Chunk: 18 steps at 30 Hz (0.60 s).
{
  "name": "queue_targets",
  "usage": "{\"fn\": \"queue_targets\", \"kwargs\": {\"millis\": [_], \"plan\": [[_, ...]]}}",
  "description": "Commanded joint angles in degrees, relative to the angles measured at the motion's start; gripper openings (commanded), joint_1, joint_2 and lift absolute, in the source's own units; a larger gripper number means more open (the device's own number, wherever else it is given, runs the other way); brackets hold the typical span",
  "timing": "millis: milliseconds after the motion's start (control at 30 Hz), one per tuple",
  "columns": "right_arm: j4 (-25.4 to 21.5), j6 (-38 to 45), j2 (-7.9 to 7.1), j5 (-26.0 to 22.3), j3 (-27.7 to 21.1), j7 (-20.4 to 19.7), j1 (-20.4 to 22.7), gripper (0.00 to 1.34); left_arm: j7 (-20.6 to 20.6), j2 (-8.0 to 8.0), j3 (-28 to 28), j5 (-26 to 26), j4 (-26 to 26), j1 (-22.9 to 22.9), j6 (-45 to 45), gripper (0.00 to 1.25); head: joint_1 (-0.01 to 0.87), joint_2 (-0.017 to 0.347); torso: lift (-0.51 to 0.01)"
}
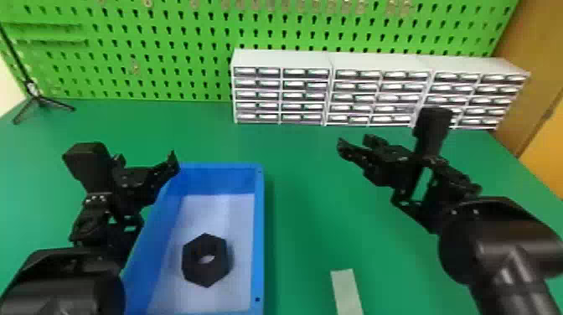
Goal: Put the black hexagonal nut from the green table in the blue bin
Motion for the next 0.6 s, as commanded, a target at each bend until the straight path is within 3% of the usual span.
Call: {"fn": "queue_targets", "kwargs": {"millis": [0, 267, 567], "plan": [[-1.5, 0.3, 1.24, 0.9, -4.7, 0.0, 2.0, 0.8, 0.0, 0.0, 0.1, 0.3, 0.0, 0.1, 0.0, 1.13, 0.692, 0.008, -0.097], [-3.8, 1.3, 2.55, 1.4, -11.3, 0.0, 5.3, 0.8, 0.0, 0.0, 0.4, 0.6, -0.3, 0.7, -0.4, 1.13, 0.692, 0.008, -0.097], [-5.6, 3.3, 2.47, 1.1, -16.0, 0.0, 7.6, 0.8, 0.0, 0.0, 0.7, 0.6, -0.4, 0.8, -0.4, 1.13, 0.692, 0.008, -0.097]]}}
